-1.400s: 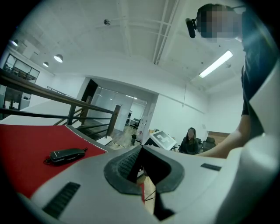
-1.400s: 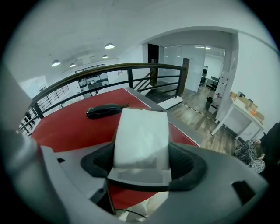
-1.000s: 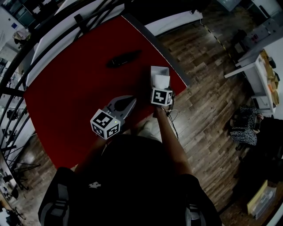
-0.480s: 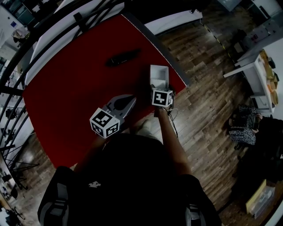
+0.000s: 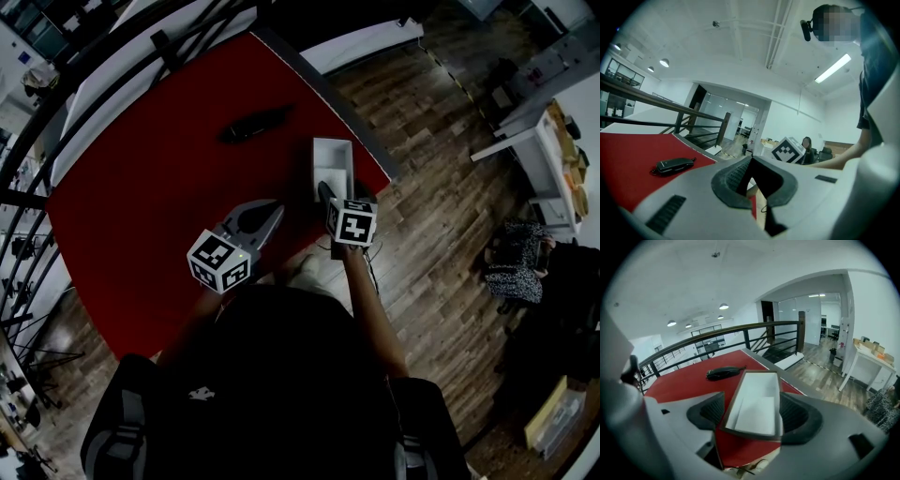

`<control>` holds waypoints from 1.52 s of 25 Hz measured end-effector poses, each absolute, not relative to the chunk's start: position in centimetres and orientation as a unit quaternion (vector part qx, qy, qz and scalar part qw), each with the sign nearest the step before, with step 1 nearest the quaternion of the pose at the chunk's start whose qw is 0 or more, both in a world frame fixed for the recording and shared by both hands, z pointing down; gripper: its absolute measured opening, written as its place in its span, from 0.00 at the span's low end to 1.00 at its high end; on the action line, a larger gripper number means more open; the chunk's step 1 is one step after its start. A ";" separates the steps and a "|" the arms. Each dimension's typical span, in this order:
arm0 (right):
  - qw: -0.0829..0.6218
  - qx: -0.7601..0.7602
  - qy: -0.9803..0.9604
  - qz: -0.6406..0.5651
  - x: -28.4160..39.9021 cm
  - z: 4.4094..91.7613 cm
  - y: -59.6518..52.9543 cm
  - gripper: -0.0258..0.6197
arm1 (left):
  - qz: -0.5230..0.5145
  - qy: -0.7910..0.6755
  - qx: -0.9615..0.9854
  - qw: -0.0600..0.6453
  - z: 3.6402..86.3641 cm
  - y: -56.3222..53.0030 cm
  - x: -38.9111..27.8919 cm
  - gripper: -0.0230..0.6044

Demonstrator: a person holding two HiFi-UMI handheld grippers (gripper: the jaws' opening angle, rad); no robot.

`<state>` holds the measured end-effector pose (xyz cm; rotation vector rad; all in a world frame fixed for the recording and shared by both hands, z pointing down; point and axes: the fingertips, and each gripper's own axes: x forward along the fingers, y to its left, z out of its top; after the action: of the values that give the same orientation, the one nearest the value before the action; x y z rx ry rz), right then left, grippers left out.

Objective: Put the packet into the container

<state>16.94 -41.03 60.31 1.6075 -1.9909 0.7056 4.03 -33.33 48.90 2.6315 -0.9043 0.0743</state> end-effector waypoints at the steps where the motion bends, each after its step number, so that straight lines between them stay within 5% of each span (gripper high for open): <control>1: 0.231 0.584 -0.737 0.251 16.8 59.3 -40.7 0.63 | 0.026 -0.319 0.930 0.178 48.8 -33.3 4.1 0.05; 13: 0.019 0.502 -0.853 0.140 16.0 48.2 -34.6 0.12 | 0.013 -0.304 0.937 0.172 47.6 -33.3 6.3 0.05; 38: 0.012 0.466 -0.879 0.101 15.2 47.9 -33.2 0.08 | 0.037 -0.294 0.944 0.142 47.7 -33.0 8.8 0.05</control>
<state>15.16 -33.21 47.91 1.4542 -2.7402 0.3137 8.84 -33.00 47.69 2.7259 -0.8495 0.1080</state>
